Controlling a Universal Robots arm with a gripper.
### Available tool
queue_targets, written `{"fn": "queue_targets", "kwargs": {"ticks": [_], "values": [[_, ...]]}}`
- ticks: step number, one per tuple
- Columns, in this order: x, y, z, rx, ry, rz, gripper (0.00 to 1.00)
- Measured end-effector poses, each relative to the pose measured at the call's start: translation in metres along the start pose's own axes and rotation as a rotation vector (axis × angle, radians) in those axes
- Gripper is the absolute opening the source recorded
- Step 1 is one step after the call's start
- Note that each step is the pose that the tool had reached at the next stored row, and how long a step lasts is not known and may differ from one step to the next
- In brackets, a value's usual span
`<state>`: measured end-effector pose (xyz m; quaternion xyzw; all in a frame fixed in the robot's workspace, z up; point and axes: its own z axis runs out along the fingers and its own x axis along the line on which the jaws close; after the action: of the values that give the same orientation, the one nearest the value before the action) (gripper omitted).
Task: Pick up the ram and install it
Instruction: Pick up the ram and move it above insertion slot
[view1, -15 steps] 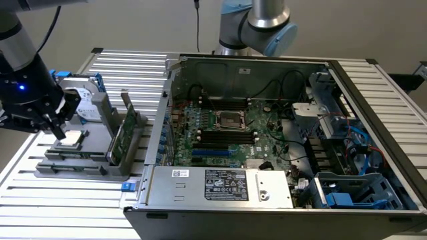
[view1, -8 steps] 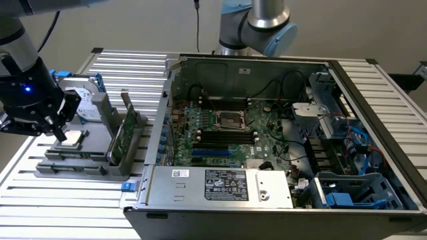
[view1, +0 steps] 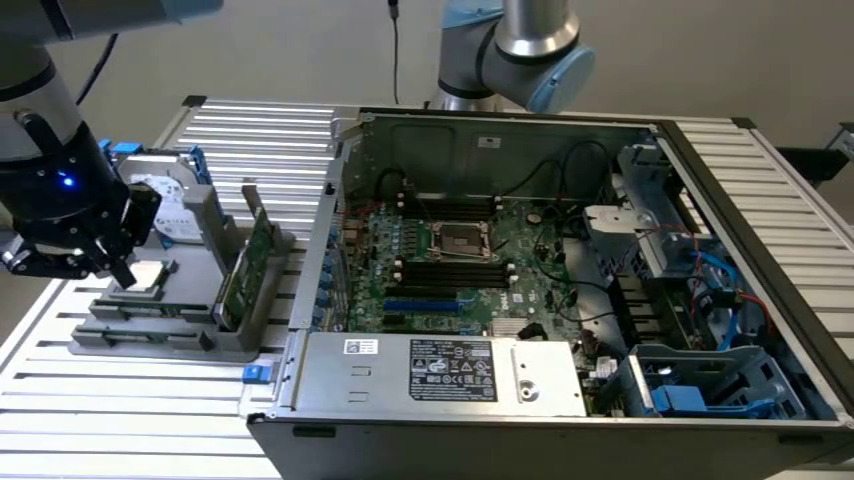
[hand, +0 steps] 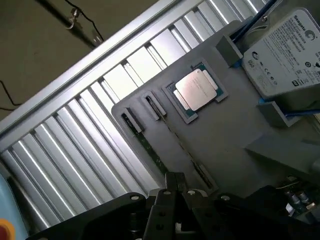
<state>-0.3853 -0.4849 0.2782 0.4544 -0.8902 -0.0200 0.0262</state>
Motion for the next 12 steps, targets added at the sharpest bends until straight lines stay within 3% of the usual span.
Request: {"fn": "queue_targets", "kwargs": {"ticks": [12], "values": [[-0.0002, -0.0005, 0.0085, 0.0068, 0.0118, -0.219, 0.11]]}}
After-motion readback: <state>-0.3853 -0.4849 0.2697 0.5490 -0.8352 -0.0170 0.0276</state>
